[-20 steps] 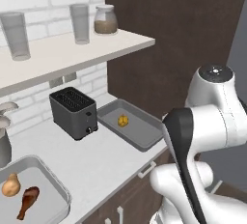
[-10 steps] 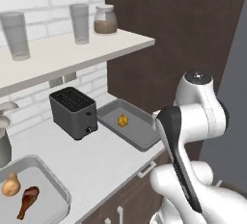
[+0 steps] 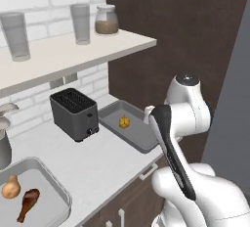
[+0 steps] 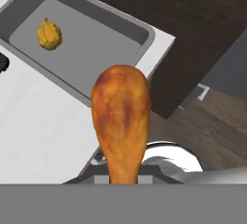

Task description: Place one squash and one chicken drumstick in each tupperware on the nearby counter, to pack two identical lunches.

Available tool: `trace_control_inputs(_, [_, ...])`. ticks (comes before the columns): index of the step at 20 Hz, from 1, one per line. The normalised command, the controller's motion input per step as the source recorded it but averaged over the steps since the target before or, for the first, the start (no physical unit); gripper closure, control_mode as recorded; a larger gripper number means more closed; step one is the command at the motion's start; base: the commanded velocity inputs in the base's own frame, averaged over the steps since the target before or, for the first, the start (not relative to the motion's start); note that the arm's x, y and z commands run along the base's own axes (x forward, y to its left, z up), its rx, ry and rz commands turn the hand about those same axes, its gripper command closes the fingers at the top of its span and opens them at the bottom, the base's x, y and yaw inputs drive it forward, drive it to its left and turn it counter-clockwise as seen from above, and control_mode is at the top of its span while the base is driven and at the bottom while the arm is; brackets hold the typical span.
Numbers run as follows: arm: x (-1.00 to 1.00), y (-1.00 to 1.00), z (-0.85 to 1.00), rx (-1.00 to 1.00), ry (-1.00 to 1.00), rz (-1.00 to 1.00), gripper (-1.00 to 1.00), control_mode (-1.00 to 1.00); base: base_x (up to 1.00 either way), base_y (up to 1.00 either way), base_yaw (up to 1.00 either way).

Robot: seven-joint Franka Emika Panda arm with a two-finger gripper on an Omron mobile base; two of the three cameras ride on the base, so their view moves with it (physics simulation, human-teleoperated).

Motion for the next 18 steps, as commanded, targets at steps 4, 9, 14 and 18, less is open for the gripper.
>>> trace_control_inputs(4, [0.59,0.13,-0.31,0.04,0.00,-0.06,1.00,-1.00,0.00,0.00,0.00])
trace_control_inputs(9, [0.61,0.14,-0.37,0.00,0.00,-0.06,1.00,-1.00,0.00,0.00,0.00])
trace_control_inputs(14, [0.59,0.10,-0.35,0.00,0.00,-0.06,1.00,-1.00,0.00,0.00,0.00])
trace_control_inputs(18, [0.59,0.06,-0.39,0.00,0.00,-0.05,1.00,-1.00,0.00,0.00,0.00])
